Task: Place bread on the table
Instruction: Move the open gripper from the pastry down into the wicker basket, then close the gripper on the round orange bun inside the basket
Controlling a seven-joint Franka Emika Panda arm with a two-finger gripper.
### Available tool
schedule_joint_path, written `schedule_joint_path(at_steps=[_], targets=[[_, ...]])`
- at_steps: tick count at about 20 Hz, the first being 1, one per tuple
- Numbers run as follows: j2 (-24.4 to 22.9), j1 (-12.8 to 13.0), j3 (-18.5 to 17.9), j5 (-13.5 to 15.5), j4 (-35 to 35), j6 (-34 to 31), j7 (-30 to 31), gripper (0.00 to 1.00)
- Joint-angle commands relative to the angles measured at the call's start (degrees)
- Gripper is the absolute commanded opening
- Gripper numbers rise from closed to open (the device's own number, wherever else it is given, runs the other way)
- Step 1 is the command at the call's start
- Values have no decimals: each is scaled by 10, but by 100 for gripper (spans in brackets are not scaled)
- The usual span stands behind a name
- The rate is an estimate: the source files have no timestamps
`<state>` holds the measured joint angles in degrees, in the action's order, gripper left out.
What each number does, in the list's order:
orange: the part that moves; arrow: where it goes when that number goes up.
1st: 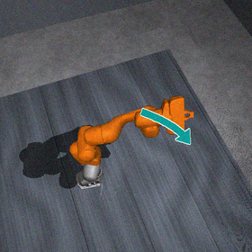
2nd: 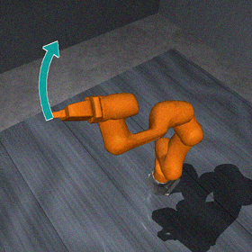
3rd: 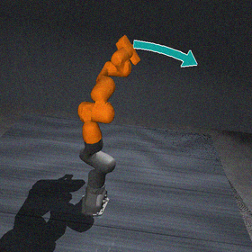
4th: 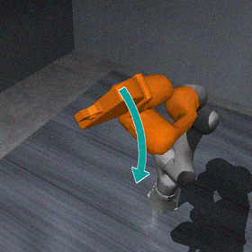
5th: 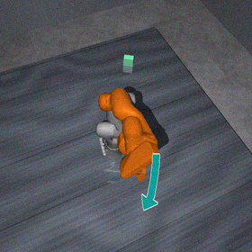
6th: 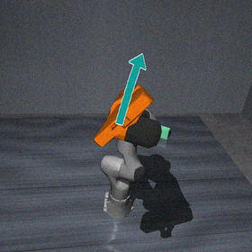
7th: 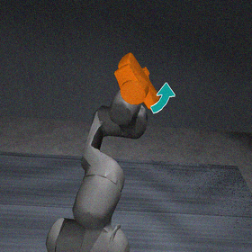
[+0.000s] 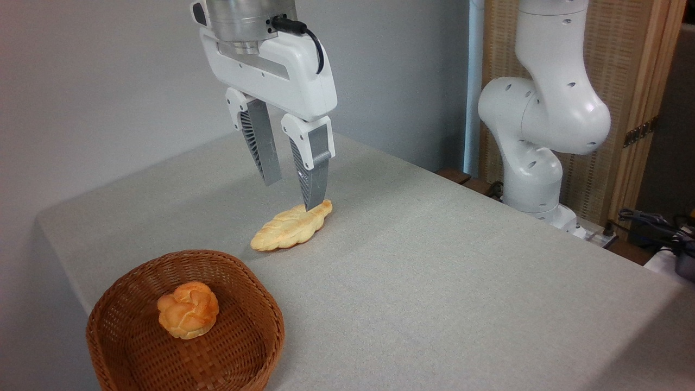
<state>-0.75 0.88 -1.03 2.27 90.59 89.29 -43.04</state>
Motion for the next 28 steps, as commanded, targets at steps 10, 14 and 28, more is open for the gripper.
schedule_joint_path(at_steps=[10, 14, 28], targets=[[-10, 3, -1, 10, 6, 30, -10, 100], [21, 8, 6, 10, 7, 121, -10, 100], [178, 9, 84, 1, 16, 287, -10, 100]])
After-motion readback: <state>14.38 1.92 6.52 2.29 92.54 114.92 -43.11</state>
